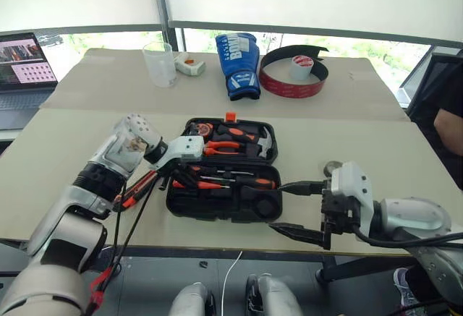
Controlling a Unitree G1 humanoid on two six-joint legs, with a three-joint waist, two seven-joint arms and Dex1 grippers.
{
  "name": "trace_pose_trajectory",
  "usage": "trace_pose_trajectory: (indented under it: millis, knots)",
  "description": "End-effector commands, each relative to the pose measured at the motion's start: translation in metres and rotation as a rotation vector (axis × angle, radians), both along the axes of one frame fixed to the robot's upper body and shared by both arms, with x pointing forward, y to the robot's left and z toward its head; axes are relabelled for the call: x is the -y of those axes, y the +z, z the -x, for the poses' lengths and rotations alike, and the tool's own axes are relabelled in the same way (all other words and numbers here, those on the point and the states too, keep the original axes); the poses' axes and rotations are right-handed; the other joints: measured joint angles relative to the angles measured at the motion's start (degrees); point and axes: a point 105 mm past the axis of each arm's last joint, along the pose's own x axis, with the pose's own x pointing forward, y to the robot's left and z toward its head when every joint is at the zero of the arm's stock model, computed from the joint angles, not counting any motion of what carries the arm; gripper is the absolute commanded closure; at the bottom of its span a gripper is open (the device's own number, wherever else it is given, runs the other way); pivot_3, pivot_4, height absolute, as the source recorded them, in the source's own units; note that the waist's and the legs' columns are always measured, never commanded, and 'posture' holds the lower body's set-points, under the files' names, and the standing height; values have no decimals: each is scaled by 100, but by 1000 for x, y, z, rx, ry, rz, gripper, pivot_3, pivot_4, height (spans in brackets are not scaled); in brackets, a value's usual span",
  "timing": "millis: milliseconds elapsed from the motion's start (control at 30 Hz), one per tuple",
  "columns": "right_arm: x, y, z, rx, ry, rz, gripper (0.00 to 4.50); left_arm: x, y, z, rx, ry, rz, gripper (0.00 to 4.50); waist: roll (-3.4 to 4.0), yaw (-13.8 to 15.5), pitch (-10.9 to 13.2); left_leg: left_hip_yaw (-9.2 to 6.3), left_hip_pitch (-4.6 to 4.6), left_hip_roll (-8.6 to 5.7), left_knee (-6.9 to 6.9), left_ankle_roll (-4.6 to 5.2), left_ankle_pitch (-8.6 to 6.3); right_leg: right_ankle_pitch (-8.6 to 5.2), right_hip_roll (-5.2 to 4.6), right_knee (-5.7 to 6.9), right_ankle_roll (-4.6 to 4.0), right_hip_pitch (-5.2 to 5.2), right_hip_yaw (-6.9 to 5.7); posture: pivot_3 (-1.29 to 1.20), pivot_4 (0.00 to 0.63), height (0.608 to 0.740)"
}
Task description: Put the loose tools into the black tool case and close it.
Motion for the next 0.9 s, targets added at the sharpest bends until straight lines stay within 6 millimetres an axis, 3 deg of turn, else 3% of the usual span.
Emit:
trace_pose_trajectory:
  millis: [33, 300, 333, 600, 767, 900]
  knots:
    - [0, 8, -1, 57, 2, -5, 0, -4, -2, 1, 2, -16, -37, 4065, 0, 0, 0, 0, 0, 0, 0, 0, 0, 0, 1, -1, 0, 0, 0, 0, 150, 727]
    - [-2, 7, -2, 65, 4, -5, 0, -3, -6, -4, 1, 10, -44, 4065, 0, 5, -1, 1, 1, -1, 4, 2, -1, 0, 1, 2, 1, 2, 1, 0, 150, 727]
    - [-3, 8, -2, 66, 6, -5, 0, -3, -5, -3, -2, 8, -39, 3062, 0, 4, -1, 1, 2, -1, 5, 2, -1, 0, 1, 3, 1, 3, 2, 0, 150, 727]
    - [-5, 4, 3, 46, 27, -5, 0, -11, 43, 18, -39, 23, 173, 328, -2, 3, 0, -1, -1, 1, 6, 2, -1, 1, 1, 3, 1, 0, 3, 0, 150, 727]
    - [-4, 4, 2, 44, 23, -1, 0, -22, 55, 24, -53, 62, 291, 328, -2, 11, 0, -1, -1, 0, 13, 3, -2, 0, -2, 4, 3, 1, 3, 0, 150, 727]
    - [-4, 5, 0, 51, 23, 8, 0, -15, 46, 9, 5, 143, 415, 1407, -1, 31, 0, -2, -3, 0, 31, 11, -6, 0, -2, 9, 5, 5, 0, 0, 150, 727]
